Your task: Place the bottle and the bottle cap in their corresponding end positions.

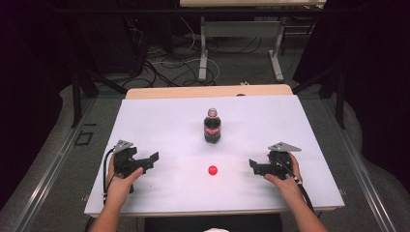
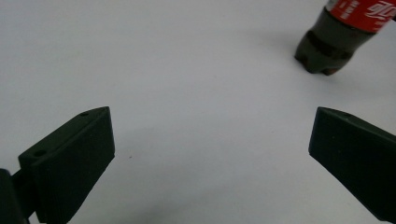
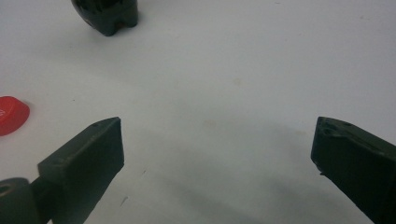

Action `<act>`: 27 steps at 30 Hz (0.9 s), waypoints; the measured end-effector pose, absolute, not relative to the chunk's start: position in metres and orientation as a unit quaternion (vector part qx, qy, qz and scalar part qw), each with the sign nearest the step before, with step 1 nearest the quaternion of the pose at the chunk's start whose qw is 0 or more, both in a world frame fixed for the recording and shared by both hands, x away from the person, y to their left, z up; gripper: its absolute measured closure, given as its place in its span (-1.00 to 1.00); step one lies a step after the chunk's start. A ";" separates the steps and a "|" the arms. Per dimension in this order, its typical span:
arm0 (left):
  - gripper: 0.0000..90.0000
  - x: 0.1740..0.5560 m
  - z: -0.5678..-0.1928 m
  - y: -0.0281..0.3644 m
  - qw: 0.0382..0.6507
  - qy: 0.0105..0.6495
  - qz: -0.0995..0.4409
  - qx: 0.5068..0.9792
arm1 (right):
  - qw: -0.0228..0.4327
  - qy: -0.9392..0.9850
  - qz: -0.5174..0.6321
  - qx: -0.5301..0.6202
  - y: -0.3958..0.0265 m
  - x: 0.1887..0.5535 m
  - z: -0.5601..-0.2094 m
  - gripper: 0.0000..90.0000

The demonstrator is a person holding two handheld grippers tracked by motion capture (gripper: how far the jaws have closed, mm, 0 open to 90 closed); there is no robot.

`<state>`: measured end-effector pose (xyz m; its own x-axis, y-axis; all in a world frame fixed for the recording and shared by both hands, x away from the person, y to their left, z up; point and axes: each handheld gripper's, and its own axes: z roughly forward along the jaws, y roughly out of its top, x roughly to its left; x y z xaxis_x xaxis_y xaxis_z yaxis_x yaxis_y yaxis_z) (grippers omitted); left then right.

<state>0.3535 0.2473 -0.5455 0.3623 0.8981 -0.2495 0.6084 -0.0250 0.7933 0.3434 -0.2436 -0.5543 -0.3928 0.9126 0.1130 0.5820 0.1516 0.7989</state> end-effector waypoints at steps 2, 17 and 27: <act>-0.99 0.354 -0.549 0.250 0.443 0.551 0.160 0.689 | 0.208 0.732 0.403 0.509 -0.245 0.344 -0.555 -0.95; -0.98 0.362 -0.564 0.242 0.397 0.553 0.181 0.710 | 0.209 0.733 0.397 0.511 -0.247 0.346 -0.559 -0.95; -0.97 0.363 -0.566 0.240 0.390 0.560 0.183 0.708 | 0.211 0.735 0.394 0.510 -0.246 0.346 -0.560 -0.95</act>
